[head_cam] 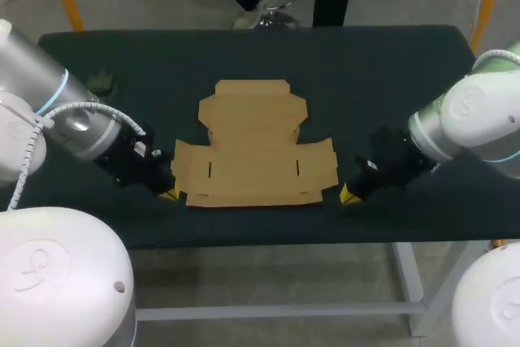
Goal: Assemble the packaging by folding the flat box into shape, placing the metal phone stand inside, and closing the box properly
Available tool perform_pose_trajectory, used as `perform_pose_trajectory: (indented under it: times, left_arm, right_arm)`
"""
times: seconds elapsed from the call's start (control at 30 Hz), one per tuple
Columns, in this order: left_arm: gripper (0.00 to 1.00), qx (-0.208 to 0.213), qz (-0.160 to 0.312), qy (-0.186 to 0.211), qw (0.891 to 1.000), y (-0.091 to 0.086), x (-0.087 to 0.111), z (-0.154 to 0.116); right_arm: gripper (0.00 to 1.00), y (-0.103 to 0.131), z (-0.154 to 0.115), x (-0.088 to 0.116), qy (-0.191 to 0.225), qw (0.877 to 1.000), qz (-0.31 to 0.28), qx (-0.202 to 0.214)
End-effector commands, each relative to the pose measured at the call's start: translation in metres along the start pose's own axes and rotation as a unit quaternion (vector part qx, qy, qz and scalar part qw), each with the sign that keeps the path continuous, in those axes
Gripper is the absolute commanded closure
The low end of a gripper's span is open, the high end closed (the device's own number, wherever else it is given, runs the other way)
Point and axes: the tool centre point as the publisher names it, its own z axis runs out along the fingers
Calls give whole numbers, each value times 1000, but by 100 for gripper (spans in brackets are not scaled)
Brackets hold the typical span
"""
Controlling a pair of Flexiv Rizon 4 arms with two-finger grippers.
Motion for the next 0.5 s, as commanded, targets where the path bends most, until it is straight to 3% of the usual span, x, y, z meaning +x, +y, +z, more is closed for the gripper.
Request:
perform_pose_trajectory:
  times: [0.03,0.5]
  left_arm:
    - [100,-4,1,1,1000,-3,-1,7]
    - [100,-8,13,24,1000,-3,-8,21]
  right_arm:
    - [100,2,7,-6,13,1000,1,1]
    - [100,13,27,-5,16,1000,2,-7]
